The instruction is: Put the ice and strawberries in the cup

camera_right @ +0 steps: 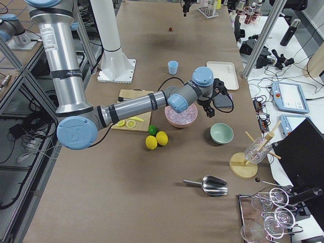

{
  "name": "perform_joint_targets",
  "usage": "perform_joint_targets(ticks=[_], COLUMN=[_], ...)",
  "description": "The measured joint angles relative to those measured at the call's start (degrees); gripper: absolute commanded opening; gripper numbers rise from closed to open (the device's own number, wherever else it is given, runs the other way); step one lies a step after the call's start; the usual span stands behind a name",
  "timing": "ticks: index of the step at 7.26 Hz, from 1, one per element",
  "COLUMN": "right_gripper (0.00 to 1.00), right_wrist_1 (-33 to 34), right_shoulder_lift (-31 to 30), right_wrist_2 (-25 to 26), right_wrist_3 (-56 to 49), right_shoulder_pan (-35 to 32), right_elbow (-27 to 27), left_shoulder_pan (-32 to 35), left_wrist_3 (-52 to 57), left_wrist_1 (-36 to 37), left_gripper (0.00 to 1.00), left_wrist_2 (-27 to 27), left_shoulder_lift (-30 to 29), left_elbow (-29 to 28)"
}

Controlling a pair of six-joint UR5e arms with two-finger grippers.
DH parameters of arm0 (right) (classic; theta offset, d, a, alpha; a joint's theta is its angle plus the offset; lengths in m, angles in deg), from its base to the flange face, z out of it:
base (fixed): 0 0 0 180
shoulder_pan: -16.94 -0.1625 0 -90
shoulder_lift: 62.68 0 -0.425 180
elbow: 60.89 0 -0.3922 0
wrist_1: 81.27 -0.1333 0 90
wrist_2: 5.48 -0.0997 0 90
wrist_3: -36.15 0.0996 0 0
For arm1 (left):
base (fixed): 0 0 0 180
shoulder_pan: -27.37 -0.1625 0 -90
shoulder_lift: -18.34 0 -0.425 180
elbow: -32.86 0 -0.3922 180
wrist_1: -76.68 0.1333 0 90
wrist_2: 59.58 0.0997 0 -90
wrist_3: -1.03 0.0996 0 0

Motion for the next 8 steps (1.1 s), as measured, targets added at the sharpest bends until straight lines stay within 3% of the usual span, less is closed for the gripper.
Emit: perform_joint_targets(ticks=[8], right_gripper=[1.00], right_wrist_1=[0.00], right_shoulder_lift=[0.72], right_wrist_2=[6.54], right_wrist_3=[0.13], right_shoulder_pan=[0.43], right_elbow=[-0.08], left_shoulder_pan=[-7.68], left_wrist_3=[0.12], left_wrist_1=[0.06], left_gripper=[0.95], left_wrist_2=[0.52], left_shoulder_lift=[-0.07], left_elbow=[-3.69])
